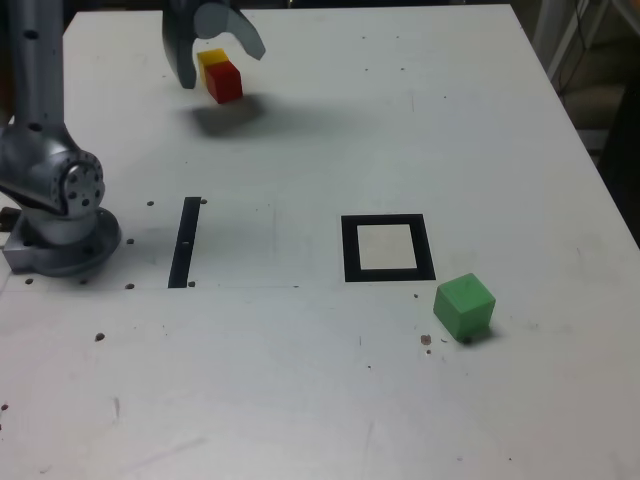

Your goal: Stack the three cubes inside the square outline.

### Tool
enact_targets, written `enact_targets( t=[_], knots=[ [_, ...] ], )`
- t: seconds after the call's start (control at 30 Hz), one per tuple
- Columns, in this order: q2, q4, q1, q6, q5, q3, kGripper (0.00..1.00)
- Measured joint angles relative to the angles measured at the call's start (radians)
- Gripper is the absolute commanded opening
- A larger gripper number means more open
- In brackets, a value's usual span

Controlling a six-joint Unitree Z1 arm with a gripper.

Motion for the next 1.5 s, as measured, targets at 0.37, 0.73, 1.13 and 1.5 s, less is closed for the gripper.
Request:
enact_targets(
  t=[0.37,0.73,1.13,1.5],
  knots=[
    [0.111,0.002,0.011,0.000,0.000,-0.065,0.96],
    [0.172,0.006,0.011,0.000,0.001,-0.120,0.78],
    [0.197,0.012,0.011,0.000,0.021,-0.157,0.39],
    [0.201,0.012,0.011,0.000,0.027,-0.157,0.36]
  ],
)
